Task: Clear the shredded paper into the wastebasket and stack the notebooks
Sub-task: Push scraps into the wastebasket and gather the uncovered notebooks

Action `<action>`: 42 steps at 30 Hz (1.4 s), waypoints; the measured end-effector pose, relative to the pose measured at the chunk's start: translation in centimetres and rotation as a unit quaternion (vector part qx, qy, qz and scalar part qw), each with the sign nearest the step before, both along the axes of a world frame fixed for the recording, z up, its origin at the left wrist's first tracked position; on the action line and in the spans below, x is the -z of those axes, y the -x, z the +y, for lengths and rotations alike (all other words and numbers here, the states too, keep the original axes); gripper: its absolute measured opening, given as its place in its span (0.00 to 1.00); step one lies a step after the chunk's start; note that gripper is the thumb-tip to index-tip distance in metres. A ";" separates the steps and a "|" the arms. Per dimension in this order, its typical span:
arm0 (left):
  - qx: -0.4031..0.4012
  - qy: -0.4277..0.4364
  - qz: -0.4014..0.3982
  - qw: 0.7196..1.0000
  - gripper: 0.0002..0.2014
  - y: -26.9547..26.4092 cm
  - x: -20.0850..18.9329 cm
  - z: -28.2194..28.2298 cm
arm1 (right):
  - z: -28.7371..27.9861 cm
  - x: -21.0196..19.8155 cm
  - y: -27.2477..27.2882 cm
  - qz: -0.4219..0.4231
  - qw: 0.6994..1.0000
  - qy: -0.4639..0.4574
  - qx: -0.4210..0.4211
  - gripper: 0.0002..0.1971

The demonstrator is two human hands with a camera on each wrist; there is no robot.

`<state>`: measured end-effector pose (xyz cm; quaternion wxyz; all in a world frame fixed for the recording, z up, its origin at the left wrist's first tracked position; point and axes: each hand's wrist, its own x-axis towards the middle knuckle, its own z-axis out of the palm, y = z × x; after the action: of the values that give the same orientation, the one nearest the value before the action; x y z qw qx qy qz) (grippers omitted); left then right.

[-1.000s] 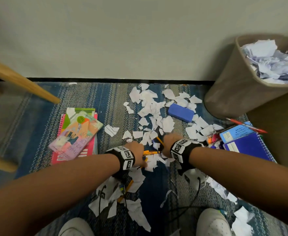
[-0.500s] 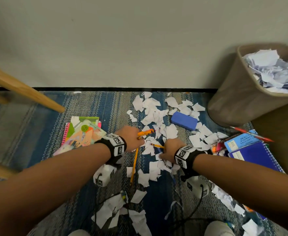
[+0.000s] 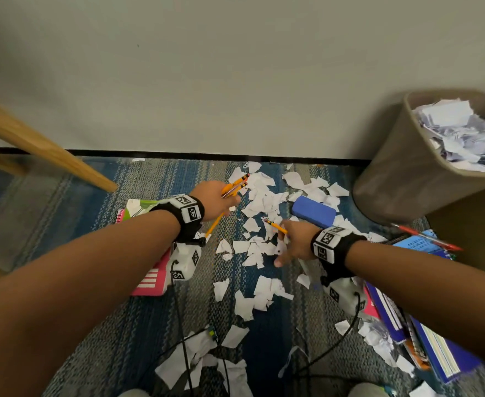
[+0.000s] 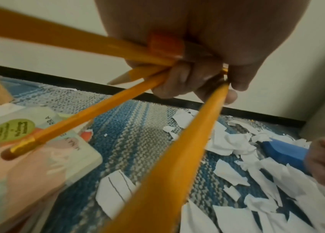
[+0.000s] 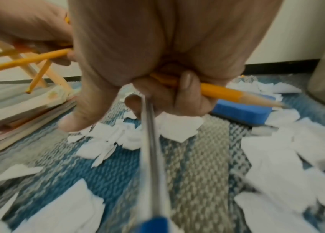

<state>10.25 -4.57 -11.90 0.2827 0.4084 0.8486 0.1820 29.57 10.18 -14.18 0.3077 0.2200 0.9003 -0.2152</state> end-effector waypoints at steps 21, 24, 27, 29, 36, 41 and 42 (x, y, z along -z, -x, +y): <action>-0.074 -0.123 -0.180 0.973 0.19 -4.5 -0.9 2.1 | -2.3 -4.1 5.6 0.268 0.751 0.402 0.451 0.07; -0.042 -0.105 -0.191 0.975 0.17 -5.1 -0.3 1.6 | -2.6 -4.0 5.8 0.263 0.726 0.410 0.486 0.09; -0.095 -0.121 -0.192 0.969 0.17 -5.4 0.4 1.3 | -3.6 -4.5 6.0 0.262 0.737 0.390 0.485 0.11; -0.107 -0.118 -0.182 0.970 0.16 -5.4 0.3 1.2 | -4.1 -4.2 6.2 0.266 0.760 0.368 0.466 0.12; -0.085 -0.139 -0.228 0.960 0.15 -4.6 0.9 -0.4 | -4.2 -3.4 6.5 0.260 0.872 0.229 0.346 0.08; -0.105 -0.135 -0.255 0.952 0.11 -4.6 0.7 -2.0 | -5.2 -2.9 7.3 0.235 0.843 0.294 0.385 0.06; -0.103 -0.137 -0.270 0.947 0.11 -4.4 0.7 -2.2 | -5.3 -2.9 7.4 0.233 0.842 0.298 0.383 0.07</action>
<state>14.68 -6.78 -12.63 0.4222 0.2894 0.7447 0.4283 22.20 4.89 -11.29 0.0322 0.3882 0.6818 -0.6192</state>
